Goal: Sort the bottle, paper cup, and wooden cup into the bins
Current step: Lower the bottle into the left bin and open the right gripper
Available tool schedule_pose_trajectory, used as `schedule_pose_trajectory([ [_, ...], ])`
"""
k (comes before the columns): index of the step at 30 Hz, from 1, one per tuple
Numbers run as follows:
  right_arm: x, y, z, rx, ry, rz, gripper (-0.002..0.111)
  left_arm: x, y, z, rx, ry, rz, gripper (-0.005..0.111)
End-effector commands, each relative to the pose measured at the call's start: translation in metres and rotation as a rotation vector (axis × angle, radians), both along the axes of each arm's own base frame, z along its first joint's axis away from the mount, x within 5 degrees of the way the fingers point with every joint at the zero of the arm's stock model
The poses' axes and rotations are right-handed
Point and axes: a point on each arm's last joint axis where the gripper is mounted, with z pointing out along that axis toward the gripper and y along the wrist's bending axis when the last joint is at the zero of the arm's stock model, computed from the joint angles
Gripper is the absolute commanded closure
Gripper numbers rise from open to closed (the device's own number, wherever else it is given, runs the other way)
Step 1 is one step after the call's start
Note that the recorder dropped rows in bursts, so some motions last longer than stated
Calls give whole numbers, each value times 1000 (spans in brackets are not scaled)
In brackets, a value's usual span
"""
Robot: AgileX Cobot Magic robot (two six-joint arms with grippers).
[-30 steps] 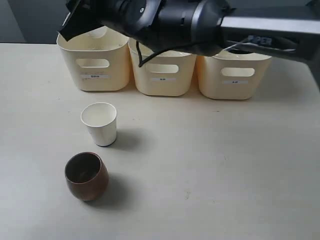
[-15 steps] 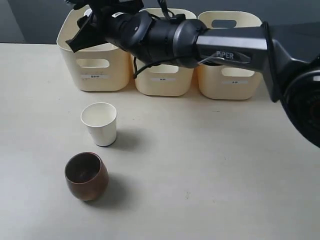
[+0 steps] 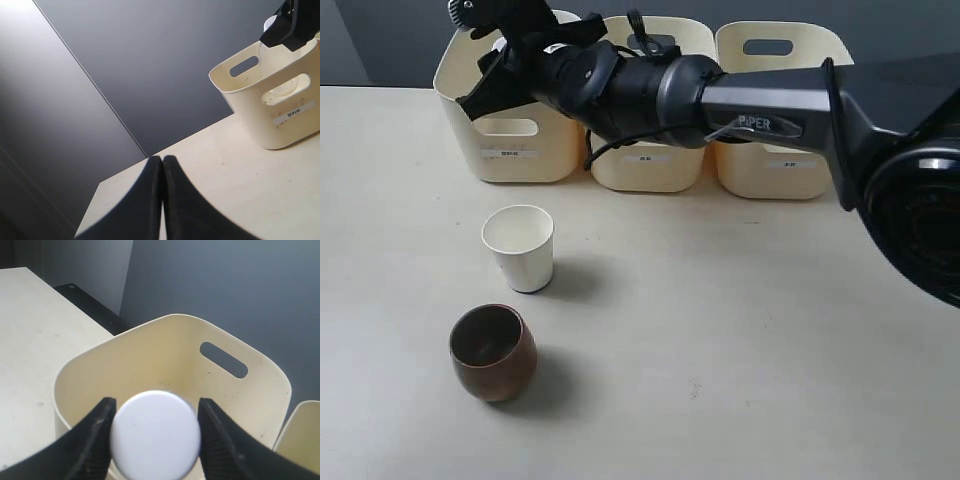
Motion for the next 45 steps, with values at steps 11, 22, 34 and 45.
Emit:
schedule_pose_trajectory([
  [11,2,-2,2,38,27,-26,101,0,0,0,-10,-9,-3,107],
  [22,4,-4,3,68,34,-64,62,0,0,0,-10,-9,-3,107],
  [34,3,-4,5,55,13,-55,41,0,0,0,-10,-9,-3,107],
  [45,-2,-4,25,82,-5,-40,38,0,0,0,-10,-9,-3,107],
])
